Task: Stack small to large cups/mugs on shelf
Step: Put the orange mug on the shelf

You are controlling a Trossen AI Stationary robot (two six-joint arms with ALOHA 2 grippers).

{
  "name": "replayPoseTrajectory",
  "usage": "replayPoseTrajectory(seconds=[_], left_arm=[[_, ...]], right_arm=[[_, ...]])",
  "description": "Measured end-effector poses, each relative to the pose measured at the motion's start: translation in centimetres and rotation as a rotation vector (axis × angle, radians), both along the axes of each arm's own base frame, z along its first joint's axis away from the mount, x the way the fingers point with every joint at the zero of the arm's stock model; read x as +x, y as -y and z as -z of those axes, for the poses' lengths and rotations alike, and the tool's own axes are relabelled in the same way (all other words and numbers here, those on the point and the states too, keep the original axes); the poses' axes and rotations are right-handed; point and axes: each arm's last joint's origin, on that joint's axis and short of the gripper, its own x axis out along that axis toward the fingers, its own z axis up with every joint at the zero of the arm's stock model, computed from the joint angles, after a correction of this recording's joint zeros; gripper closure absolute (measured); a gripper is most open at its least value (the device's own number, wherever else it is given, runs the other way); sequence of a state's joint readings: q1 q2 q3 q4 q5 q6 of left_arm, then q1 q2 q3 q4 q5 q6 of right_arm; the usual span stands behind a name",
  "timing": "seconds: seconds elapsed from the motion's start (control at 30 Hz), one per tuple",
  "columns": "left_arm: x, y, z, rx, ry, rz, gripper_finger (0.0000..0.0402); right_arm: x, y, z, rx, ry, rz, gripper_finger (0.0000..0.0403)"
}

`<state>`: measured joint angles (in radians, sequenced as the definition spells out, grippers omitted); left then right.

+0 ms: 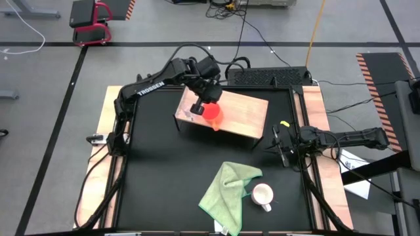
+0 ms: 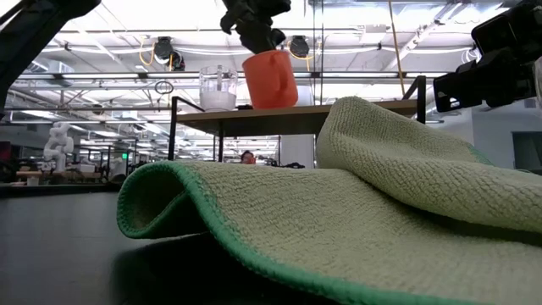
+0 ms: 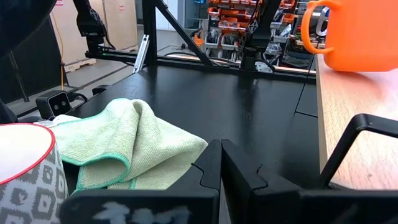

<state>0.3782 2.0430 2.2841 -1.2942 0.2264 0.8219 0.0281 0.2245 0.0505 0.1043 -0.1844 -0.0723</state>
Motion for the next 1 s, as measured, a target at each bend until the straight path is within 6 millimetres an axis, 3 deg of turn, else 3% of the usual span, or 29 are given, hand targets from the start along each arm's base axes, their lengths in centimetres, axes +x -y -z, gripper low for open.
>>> replayPoseTrajectory(seconds=[0.47, 1.0], left_arm=[[1.4, -1.5, 4.3, 0.067, -0.200, -0.091, 0.0399], [1.1, -1.4, 2.7, 0.123, -0.135, -0.102, 0.0400]], right_arm=[[0.0, 0.0, 0.1, 0.000, -0.012, -0.001, 0.0403], [0.1, 0.0, 0.1, -0.018, -0.009, -0.002, 0.0403]])
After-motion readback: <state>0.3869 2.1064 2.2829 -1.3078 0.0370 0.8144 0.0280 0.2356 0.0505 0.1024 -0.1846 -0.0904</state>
